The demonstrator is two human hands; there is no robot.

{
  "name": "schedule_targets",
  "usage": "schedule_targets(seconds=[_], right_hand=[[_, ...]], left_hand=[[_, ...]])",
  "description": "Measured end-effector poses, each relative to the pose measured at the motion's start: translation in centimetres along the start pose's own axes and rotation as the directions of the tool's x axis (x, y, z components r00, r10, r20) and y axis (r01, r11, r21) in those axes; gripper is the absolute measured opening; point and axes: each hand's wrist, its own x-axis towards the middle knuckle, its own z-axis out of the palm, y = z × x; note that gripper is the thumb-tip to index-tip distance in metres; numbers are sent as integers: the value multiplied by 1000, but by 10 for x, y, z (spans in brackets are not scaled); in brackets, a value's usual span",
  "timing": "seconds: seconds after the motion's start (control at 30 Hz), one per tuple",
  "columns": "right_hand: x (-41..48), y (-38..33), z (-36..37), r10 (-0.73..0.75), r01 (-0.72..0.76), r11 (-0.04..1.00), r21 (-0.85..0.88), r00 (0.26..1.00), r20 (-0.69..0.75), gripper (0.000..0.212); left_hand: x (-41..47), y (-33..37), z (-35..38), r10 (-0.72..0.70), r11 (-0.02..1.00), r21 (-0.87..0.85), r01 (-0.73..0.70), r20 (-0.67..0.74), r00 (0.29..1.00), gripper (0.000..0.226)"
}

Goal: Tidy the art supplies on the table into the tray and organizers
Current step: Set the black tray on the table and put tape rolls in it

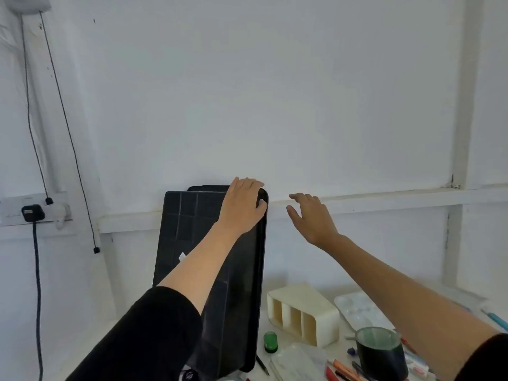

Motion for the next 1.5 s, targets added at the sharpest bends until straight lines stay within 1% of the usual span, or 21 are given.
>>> schedule_targets(seconds=[0.1,0.17,0.23,0.3,0.37,0.4,0.47,0.57,0.67,0.77,0.83,0.9,0.97,1.07,1.17,1.23,1.3,1.37,1.43,1.5], right_hand=[[-5,-8,14,10,-5,993,122,999,-38,40],[-11,-15,29,14,-9,982,188,1000,-26,42],[-17,-20,45,54,-52,959,278,999,1,52],[-23,-25,61,116,-130,898,420,991,59,72],[-29,-32,76,170,-222,786,577,975,144,90],[-31,-36,83,182,-247,734,632,969,167,94],[-33,-42,96,191,-260,661,704,965,177,89],[-33,-44,108,232,-264,597,758,961,152,74],[-34,-43,113,272,-288,505,814,948,167,57],[-36,-45,118,317,-297,497,815,937,148,48],[-38,-45,121,333,-297,515,804,934,131,46],[-42,-43,122,328,-303,504,808,933,146,45],[-52,-40,123,322,-349,456,819,922,214,48],[-76,-32,134,307,-457,402,793,884,353,60],[-104,-27,147,257,-545,406,734,839,480,72],[-119,-28,153,206,-562,430,706,823,529,84],[-131,-32,159,145,-537,473,698,830,539,98],[-140,-41,167,59,-486,504,714,844,532,108],[-144,-54,175,-6,-424,525,739,866,501,113],[-145,-66,182,-17,-368,546,753,893,449,115]], left_hand=[[4,-8,-2,3,1000,5,-2,-27,1000,39],[7,-12,-2,2,1000,7,-2,8,1000,39],[9,-15,0,7,1000,21,-8,52,999,39],[13,-17,0,24,998,51,-28,77,997,39],[16,-19,2,45,996,76,-54,116,992,39],[17,-19,4,56,993,93,-70,140,989,40],[21,-22,5,102,981,142,-130,185,977,41],[28,-24,6,203,934,236,-267,265,943,44],[38,-24,13,295,829,377,-414,334,895,46],[45,-18,20,350,652,518,-554,442,826,51],[50,-14,27,353,532,555,-640,541,763,54],[51,-13,36,329,427,562,-708,633,701,55],[52,-14,41,300,376,563,-736,678,671,55],[57,-15,39,319,380,539,-752,686,653,52],[61,-23,29,363,431,485,-761,679,638,49],[59,-38,17,395,484,455,-747,648,651,44],[55,-57,1,408,550,432,-715,608,681,37],[50,-78,-17,392,617,417,-667,573,720,34],[43,-97,-34,376,680,401,-614,528,761,34],[32,-114,-48,372,724,385,-572,480,794,33]])
